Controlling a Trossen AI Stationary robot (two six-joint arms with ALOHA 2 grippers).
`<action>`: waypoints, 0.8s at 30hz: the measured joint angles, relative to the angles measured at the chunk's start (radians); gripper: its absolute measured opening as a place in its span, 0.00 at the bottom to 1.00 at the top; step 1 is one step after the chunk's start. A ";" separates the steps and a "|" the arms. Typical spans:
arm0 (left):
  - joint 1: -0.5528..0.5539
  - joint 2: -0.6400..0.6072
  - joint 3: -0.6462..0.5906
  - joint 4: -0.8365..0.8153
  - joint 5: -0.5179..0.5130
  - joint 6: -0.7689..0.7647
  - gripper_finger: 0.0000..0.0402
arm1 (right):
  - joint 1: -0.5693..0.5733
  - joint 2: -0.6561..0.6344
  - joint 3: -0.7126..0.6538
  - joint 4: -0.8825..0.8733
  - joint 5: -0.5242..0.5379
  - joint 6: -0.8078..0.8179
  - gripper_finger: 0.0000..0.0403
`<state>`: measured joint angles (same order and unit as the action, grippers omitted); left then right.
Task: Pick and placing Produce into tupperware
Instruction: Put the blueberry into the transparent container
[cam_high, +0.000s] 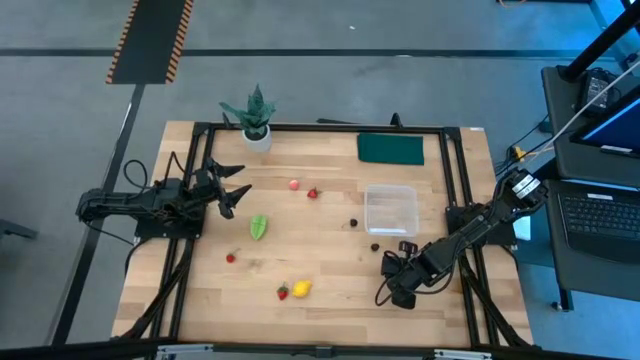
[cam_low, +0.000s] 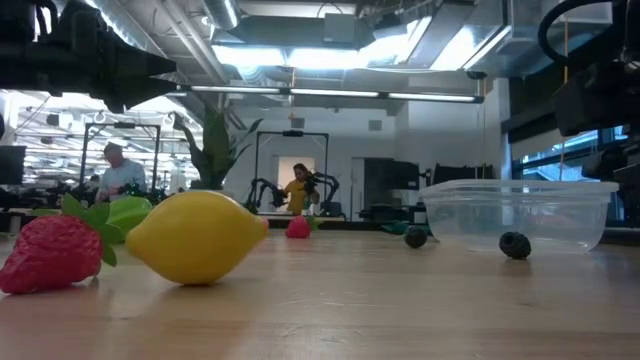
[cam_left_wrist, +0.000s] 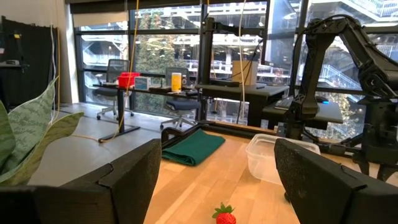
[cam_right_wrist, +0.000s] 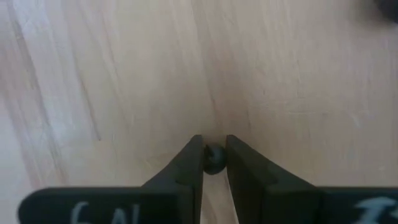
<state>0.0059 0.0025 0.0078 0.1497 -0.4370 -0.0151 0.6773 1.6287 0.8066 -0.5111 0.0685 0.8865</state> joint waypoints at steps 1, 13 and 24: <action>0.000 0.000 0.000 0.000 0.000 0.000 0.76 | 0.000 -0.005 0.006 -0.014 -0.018 0.001 0.15; 0.000 0.000 0.000 0.000 0.000 0.000 0.76 | -0.136 -0.173 0.241 -0.331 0.117 -0.115 0.15; 0.000 0.000 0.000 0.000 0.000 0.000 0.76 | -0.369 -0.205 0.352 -0.497 0.328 -0.423 0.15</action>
<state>0.0059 0.0029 0.0082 0.1501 -0.4370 -0.0151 0.3086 1.4233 1.1582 -1.0084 0.3965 0.4635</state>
